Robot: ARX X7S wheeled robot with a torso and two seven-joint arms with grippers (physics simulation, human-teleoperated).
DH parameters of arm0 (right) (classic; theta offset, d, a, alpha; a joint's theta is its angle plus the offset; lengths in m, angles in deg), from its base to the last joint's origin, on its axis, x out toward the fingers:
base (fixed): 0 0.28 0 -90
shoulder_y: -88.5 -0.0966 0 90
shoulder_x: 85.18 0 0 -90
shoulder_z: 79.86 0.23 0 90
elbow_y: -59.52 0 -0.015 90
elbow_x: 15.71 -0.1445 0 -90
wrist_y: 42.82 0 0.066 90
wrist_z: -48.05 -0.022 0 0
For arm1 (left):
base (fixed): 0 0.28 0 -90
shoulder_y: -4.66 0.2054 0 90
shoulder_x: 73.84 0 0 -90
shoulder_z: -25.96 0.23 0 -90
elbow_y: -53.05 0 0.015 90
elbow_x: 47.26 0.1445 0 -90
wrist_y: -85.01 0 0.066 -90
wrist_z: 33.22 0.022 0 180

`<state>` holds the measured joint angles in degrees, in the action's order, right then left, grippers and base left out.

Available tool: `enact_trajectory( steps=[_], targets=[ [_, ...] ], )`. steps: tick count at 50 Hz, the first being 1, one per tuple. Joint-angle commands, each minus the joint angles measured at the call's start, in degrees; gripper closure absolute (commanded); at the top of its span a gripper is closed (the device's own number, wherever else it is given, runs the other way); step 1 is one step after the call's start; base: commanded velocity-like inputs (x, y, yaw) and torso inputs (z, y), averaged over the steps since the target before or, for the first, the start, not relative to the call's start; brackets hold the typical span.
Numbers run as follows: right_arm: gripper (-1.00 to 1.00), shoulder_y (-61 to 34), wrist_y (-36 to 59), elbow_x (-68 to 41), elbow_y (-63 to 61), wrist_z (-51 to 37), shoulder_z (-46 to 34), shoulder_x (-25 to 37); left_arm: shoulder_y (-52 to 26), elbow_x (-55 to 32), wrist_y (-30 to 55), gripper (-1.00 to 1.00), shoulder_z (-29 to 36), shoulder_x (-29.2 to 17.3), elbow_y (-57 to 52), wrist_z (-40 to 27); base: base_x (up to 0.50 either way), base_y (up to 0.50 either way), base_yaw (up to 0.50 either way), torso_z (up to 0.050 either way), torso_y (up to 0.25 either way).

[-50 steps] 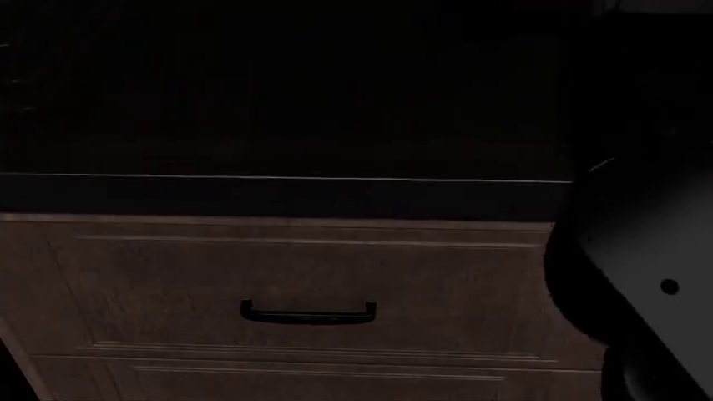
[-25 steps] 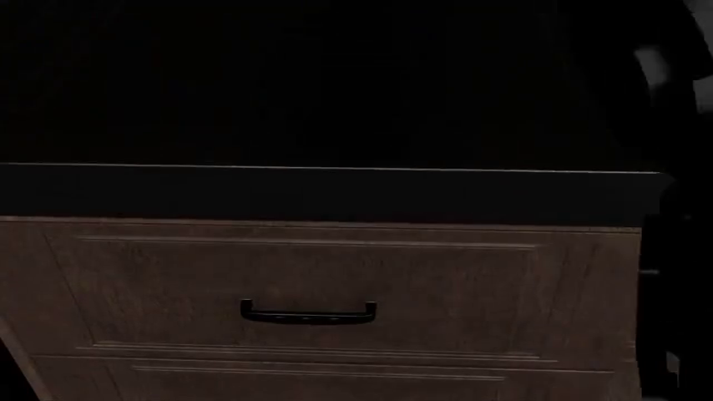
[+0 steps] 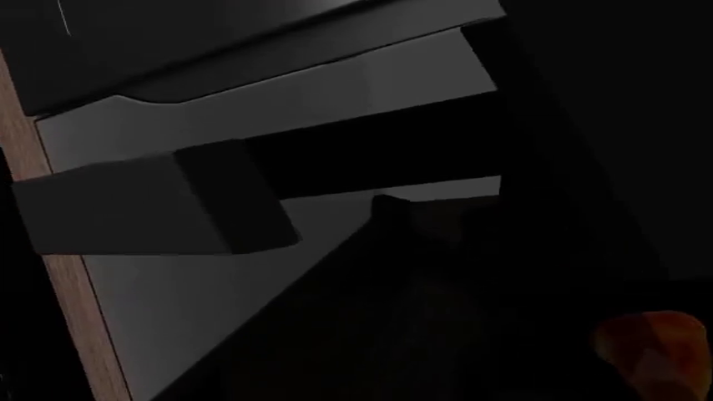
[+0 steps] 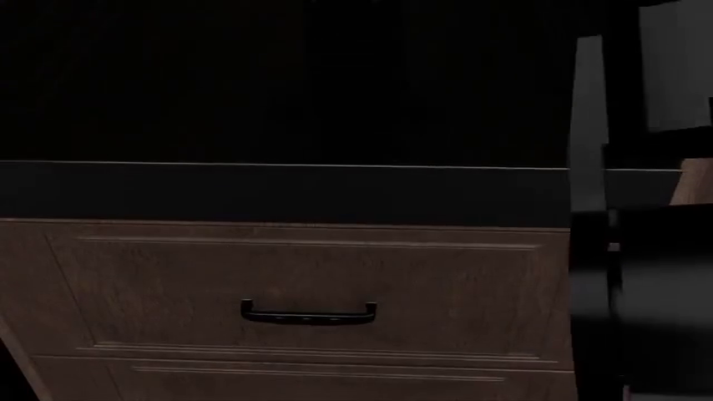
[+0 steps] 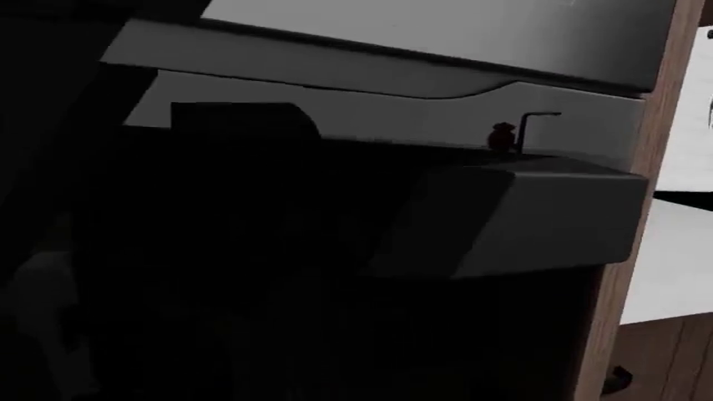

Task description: Close the oven door

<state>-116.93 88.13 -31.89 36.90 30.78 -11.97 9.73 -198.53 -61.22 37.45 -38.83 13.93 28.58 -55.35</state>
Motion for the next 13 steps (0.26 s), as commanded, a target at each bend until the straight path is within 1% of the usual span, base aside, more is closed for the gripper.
enact_trajectory(
  steps=[1, 2, 3, 5, 7, 9, 10, 13],
  targets=[
    [-1.00, -2.1, 7.0, 7.8, 7.6, -1.6, 10.4, -2.2, 0.1, 6.8, 1.9, -1.00, -6.6, 0.7, 9.4, 5.5, 0.02, 0.00, 0.00, 0.000, -0.014],
    [-1.00, -2.0, 6.7, 9.2, 7.6, -3.8, 11.5, -2.2, 0.2, 7.7, 3.1, -1.00, -7.1, 0.8, 9.5, 5.0, 0.01, 0.00, 0.00, 0.000, -0.013],
    [-1.00, -1.8, 8.4, 11.2, 7.6, -2.3, 10.4, -2.5, 0.2, 8.3, 3.0, -1.00, -7.5, 0.9, 9.4, 5.4, 0.00, 0.00, 0.00, 0.000, -0.012],
    [-1.00, -1.9, 8.3, 12.2, 7.6, -1.4, 11.9, -2.4, 0.0, 8.8, 1.3, -1.00, -9.1, 0.6, 9.4, 5.7, 0.01, 0.00, 0.00, 0.000, -0.011],
    [-1.00, -2.0, 8.8, 12.9, 7.6, 0.5, 12.9, -2.6, -0.3, 9.2, 2.7, -1.00, -10.5, 0.5, 9.4, 6.6, 0.01, 0.00, 0.00, 0.000, -0.006],
    [-1.00, -1.9, 9.5, 14.1, 7.6, 1.2, 12.9, -3.0, -0.1, 10.5, 3.2, -1.00, -10.2, 0.9, 9.4, 7.8, 0.01, 0.00, 0.00, 0.000, -0.005],
    [-1.00, -1.7, 9.6, 14.4, 7.6, 1.2, 13.2, -3.1, 0.1, 11.2, 5.2, -1.00, -9.6, 1.2, 9.5, 9.2, 0.00, 0.00, 0.00, 0.000, -0.011],
    [-1.00, -1.0, 9.7, 15.3, 7.6, 1.3, 13.3, -3.0, 0.7, 11.8, 8.0, -1.00, -9.6, 1.6, 9.5, 10.2, 0.00, 0.00, 0.00, 0.000, -0.004]
  ],
)
